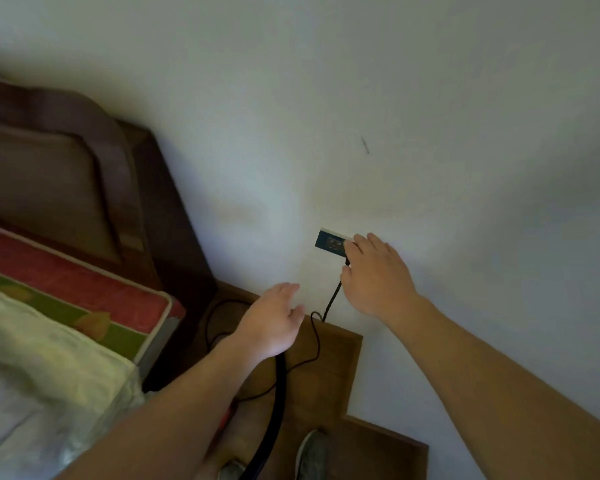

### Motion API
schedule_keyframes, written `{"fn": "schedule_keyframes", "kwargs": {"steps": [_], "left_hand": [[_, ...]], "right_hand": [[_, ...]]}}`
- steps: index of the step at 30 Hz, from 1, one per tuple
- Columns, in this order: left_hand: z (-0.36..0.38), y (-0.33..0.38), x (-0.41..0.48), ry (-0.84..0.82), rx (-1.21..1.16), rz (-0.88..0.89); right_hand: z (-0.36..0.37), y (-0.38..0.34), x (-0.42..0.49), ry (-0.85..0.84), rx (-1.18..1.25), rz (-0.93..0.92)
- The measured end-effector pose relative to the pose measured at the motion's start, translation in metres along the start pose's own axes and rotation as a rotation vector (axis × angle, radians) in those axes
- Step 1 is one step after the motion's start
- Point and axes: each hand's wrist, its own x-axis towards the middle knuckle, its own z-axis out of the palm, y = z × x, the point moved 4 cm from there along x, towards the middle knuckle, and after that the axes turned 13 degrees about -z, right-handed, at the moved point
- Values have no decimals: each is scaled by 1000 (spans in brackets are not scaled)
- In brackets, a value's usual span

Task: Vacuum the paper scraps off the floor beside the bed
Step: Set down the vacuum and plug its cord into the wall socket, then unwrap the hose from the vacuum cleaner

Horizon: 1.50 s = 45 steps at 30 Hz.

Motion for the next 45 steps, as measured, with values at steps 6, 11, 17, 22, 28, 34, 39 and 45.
{"fn": "schedule_keyframes", "kwargs": {"steps": [6,11,17,22,28,34,39,45], "left_hand": [[-50,5,-27,127,275,-6],[-94,13,-59,196,350,-34],[-137,16,-93,307,359,-72],[-161,11,-119,380,323,-168],[-174,-1,-154,499,273,-309],[-175,-13,-201,605,235,-439],[-175,-35,-248,649,201,-544],[-169,-85,-311,672,181,-674]], "right_hand": [[-46,-16,-7,7,-3,-23],[-81,-34,-14,22,0,-60],[-119,-59,-15,45,-3,-141],[-144,-76,-12,58,-40,-237],[-160,-96,-8,52,-78,-381],[-169,-127,-12,60,-108,-543],[-175,-168,-18,66,-106,-661],[-174,-243,-31,63,-97,-807]]}}
